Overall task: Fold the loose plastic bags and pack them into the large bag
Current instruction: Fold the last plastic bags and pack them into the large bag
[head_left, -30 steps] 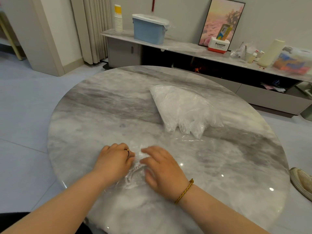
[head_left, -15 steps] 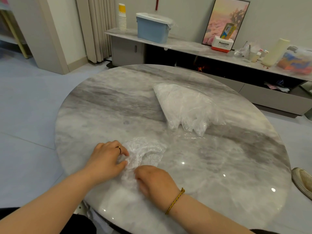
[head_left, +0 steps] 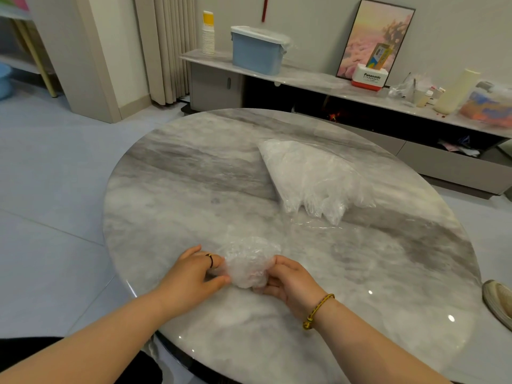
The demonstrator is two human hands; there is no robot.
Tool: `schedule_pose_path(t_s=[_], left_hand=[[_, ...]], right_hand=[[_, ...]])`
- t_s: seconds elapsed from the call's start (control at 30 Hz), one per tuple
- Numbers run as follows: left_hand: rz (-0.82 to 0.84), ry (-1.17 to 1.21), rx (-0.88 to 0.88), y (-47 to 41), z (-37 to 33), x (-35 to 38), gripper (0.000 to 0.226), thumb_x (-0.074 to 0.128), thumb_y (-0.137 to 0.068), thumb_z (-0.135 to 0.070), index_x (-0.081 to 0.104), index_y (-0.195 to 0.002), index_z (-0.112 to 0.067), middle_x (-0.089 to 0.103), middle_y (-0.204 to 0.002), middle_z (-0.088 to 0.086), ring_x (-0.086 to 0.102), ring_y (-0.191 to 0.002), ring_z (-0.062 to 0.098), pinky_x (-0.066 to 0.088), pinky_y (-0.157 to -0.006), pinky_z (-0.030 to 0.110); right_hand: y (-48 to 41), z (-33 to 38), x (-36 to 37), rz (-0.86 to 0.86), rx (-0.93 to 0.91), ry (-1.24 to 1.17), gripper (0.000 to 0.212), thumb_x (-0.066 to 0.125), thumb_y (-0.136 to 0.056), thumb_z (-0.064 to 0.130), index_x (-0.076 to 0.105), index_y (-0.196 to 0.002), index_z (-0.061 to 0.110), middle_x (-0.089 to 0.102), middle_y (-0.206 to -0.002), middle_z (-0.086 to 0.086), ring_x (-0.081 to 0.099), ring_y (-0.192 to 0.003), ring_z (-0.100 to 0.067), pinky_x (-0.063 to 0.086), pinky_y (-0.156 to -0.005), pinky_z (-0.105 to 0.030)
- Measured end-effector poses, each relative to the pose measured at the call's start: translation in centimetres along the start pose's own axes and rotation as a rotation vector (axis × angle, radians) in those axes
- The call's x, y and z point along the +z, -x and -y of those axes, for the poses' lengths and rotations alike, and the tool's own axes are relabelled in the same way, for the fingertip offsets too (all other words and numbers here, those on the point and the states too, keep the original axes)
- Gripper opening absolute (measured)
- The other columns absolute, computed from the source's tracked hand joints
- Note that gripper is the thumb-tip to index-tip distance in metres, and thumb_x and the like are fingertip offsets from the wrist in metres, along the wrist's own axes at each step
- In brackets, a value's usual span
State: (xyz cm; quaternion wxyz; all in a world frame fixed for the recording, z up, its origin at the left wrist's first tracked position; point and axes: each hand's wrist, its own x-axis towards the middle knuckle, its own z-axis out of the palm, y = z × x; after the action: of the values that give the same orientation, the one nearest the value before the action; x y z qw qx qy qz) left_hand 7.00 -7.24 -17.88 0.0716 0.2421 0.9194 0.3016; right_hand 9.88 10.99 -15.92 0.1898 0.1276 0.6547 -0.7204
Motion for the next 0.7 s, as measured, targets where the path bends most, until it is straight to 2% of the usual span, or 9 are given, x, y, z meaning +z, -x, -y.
schedule_pose_path(t_s=[0.07, 0.17, 0.27, 0.4, 0.47, 0.53, 0.6, 0.63, 0.7], left_hand=[[-0.036, 0.016, -0.034, -0.2, 0.3, 0.3, 0.032, 0.057, -0.088, -0.032, 0.038, -0.063, -0.027, 0.039, -0.061, -0.011, 0.044, -0.068, 0.004, 0.017, -0.110, 0.019], [-0.068, 0.159, -0.105, -0.6, 0.3, 0.3, 0.030, 0.061, -0.081, -0.037, 0.042, -0.062, -0.024, 0.046, -0.062, -0.006, 0.044, -0.067, 0.009, 0.039, -0.078, 0.022], [-0.098, 0.282, -0.203, -0.8, 0.1, 0.5, 0.024, 0.066, -0.083, -0.021, 0.048, -0.068, -0.028, 0.062, -0.073, 0.001, 0.058, -0.070, 0.017, 0.044, -0.069, 0.026], [-0.138, 0.115, -0.253, -1.0, -0.7, 0.0, 0.016, 0.063, -0.085, -0.031, 0.047, -0.087, -0.031, 0.055, -0.068, -0.004, 0.048, -0.062, 0.004, 0.034, -0.056, 0.012], [-0.155, -0.039, -0.252, -1.1, -1.4, -0.2, 0.023, 0.057, -0.088, -0.033, 0.047, -0.108, -0.027, 0.048, -0.064, -0.007, 0.049, -0.066, 0.010, 0.035, -0.060, 0.018], [-0.285, -0.218, -0.146, -1.3, -1.7, 0.0, 0.031, 0.049, -0.089, -0.031, 0.044, -0.119, -0.022, 0.052, -0.071, -0.006, 0.054, -0.077, 0.016, 0.040, -0.072, 0.023], [-0.457, -0.316, 0.084, -1.3, -1.7, 0.8, 0.033, 0.042, -0.082, -0.030, 0.047, -0.112, -0.019, 0.064, -0.082, 0.001, 0.052, -0.084, 0.016, 0.038, -0.078, 0.025], [-0.470, -0.334, 0.169, -1.2, -1.9, 1.1, 0.031, 0.039, -0.084, -0.029, 0.051, -0.110, -0.018, 0.068, -0.090, 0.005, 0.049, -0.090, 0.016, 0.035, -0.083, 0.027], [-0.328, -0.414, 0.223, -1.2, -2.0, 1.8, 0.045, 0.023, -0.098, -0.028, 0.065, -0.106, -0.016, 0.069, -0.104, 0.007, 0.047, -0.104, 0.017, 0.027, -0.096, 0.029]], right_hand=[[0.0, 0.2, 0.0, -0.005, 0.018, -0.024, 0.022, 0.037, -0.092, -0.002, 0.052, -0.079, 0.008, 0.060, -0.073, -0.006, 0.062, -0.057, -0.010, 0.052, -0.054, -0.019], [0.0, 0.6, 0.2, 0.064, -0.014, 0.070, 0.005, 0.054, -0.086, 0.011, 0.055, -0.091, 0.010, 0.060, -0.078, -0.002, 0.060, -0.064, -0.009, 0.050, -0.061, -0.018], [-0.4, 0.0, 0.5, 0.005, -0.087, 0.270, 0.016, 0.065, -0.083, 0.010, 0.050, -0.086, 0.014, 0.057, -0.074, 0.000, 0.057, -0.057, -0.004, 0.048, -0.058, -0.019], [-1.3, -0.2, 0.6, -0.229, -0.054, 0.173, 0.025, 0.051, -0.090, 0.001, 0.041, -0.069, 0.010, 0.049, -0.052, -0.004, 0.054, -0.038, -0.013, 0.044, -0.037, -0.023], [-1.8, -0.1, 0.1, -0.294, -0.031, 0.242, 0.023, 0.051, -0.090, 0.003, 0.042, -0.070, 0.010, 0.048, -0.047, -0.001, 0.050, -0.032, -0.012, 0.045, -0.035, -0.024], [-2.3, -0.2, -0.2, -0.355, -0.025, 0.350, 0.023, 0.053, -0.089, 0.007, 0.044, -0.068, 0.013, 0.051, -0.055, -0.003, 0.049, -0.037, -0.015, 0.046, -0.040, -0.030], [-2.9, -0.5, -0.1, -0.413, -0.037, 0.433, 0.023, 0.054, -0.086, 0.009, 0.043, -0.068, 0.016, 0.055, -0.064, -0.007, 0.049, -0.045, -0.019, 0.045, -0.046, -0.032], [-3.1, -0.5, 0.1, -0.431, -0.051, 0.453, 0.022, 0.053, -0.086, 0.009, 0.042, -0.069, 0.017, 0.056, -0.068, -0.008, 0.049, -0.048, -0.021, 0.043, -0.048, -0.032], [-2.9, -0.6, 0.2, -0.443, -0.094, 0.528, 0.014, 0.050, -0.087, 0.010, 0.041, -0.079, 0.017, 0.052, -0.068, -0.004, 0.047, -0.053, -0.018, 0.040, -0.051, -0.027]])
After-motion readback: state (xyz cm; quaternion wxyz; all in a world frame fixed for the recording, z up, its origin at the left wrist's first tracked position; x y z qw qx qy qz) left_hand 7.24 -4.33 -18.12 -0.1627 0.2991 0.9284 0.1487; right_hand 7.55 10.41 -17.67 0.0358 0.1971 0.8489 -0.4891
